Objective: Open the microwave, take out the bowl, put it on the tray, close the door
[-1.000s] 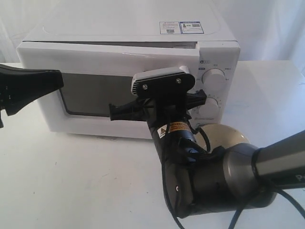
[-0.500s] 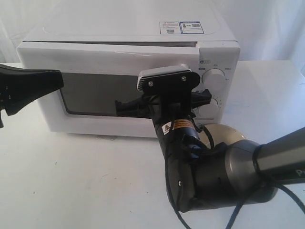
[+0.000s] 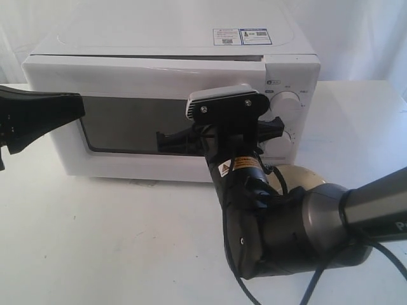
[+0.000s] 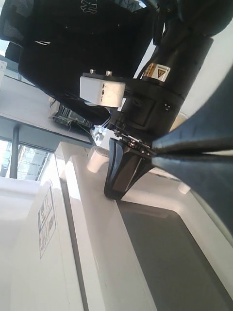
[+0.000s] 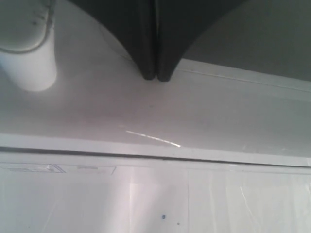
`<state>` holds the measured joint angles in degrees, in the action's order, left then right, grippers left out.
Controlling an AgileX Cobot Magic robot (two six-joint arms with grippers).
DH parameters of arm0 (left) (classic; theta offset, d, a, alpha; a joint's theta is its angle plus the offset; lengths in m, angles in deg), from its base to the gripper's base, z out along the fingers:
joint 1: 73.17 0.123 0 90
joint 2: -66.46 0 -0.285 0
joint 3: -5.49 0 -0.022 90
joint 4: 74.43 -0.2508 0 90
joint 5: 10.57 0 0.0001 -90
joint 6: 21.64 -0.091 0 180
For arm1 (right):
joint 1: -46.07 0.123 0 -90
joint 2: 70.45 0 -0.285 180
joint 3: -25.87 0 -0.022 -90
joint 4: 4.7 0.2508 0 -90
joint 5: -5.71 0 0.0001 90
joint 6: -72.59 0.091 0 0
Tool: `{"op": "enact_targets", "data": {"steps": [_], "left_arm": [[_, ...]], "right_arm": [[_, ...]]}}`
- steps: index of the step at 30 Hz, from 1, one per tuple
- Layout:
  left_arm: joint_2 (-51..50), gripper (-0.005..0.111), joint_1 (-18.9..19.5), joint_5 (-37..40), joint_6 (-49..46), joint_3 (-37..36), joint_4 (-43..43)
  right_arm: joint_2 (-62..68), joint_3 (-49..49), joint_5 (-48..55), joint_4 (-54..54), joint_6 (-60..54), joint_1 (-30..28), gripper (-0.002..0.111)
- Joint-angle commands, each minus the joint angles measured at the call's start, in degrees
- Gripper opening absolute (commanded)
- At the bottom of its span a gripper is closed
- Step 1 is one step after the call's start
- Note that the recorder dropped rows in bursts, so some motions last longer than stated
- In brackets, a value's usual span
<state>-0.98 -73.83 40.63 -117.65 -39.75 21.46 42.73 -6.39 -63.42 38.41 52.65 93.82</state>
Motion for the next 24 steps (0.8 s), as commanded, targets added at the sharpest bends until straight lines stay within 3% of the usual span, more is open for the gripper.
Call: {"op": "enact_targets", "data": {"steps": [1, 24], "left_arm": [[0.1, 0.000, 0.0, 0.9, -0.2, 0.4, 0.3], [0.1, 0.000, 0.0, 1.0, -0.2, 0.4, 0.1]], "right_arm": [[0.1, 0.3, -0.8, 0.9, 2.4, -2.1, 0.000], [5.5, 5.6, -0.8, 0.3, 2.2, -5.0, 0.000]]}}
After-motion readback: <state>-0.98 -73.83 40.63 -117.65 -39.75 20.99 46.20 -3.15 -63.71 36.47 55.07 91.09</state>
